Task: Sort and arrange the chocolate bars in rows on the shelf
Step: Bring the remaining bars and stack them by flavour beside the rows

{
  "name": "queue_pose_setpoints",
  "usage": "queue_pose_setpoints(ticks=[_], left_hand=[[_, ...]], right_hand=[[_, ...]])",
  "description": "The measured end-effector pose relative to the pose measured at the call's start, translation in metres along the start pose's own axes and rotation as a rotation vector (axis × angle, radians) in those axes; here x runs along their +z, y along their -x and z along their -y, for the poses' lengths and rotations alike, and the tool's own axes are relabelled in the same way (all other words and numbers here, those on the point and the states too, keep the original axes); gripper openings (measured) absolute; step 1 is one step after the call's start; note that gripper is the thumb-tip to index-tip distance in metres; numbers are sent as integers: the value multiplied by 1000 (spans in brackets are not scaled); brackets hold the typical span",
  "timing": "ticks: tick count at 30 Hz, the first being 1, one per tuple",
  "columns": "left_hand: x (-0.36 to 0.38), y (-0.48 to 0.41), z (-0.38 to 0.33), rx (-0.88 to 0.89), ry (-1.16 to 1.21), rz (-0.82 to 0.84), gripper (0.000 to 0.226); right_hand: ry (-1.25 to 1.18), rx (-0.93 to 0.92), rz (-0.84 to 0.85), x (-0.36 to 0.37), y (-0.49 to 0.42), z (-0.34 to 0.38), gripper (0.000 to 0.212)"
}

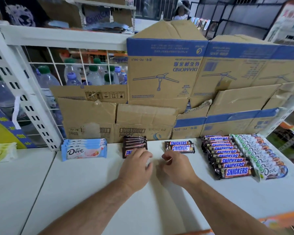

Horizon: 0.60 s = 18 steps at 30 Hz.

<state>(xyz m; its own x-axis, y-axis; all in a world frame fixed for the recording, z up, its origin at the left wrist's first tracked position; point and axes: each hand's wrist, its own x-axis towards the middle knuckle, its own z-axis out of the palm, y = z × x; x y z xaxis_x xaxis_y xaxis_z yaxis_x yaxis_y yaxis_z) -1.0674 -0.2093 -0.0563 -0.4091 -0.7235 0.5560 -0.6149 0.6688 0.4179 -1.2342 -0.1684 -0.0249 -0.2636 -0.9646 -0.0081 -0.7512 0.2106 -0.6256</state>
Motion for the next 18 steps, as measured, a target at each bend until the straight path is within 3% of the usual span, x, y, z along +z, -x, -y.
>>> queue_pose_setpoints(ticks=[5,8,11,15,18], left_hand=[[22,-25,-47,-255,164,229,41],[38,-47,-64,-447,172,180,52],[52,-57,-68,-636,112,155,67],[57,-57,-68,-667,51,126,69],[57,-55,-73,-625,8,114,69]], right_hand=[[119,-96,-49,-42,-14,-27,18],[272,-163,-48,-65,-36,-40,24],[391,-204,114,-82,-61,-47,21],[472,-213,371,-93,-89,-51,26],[508,-277,420,-95,-100,-52,25]])
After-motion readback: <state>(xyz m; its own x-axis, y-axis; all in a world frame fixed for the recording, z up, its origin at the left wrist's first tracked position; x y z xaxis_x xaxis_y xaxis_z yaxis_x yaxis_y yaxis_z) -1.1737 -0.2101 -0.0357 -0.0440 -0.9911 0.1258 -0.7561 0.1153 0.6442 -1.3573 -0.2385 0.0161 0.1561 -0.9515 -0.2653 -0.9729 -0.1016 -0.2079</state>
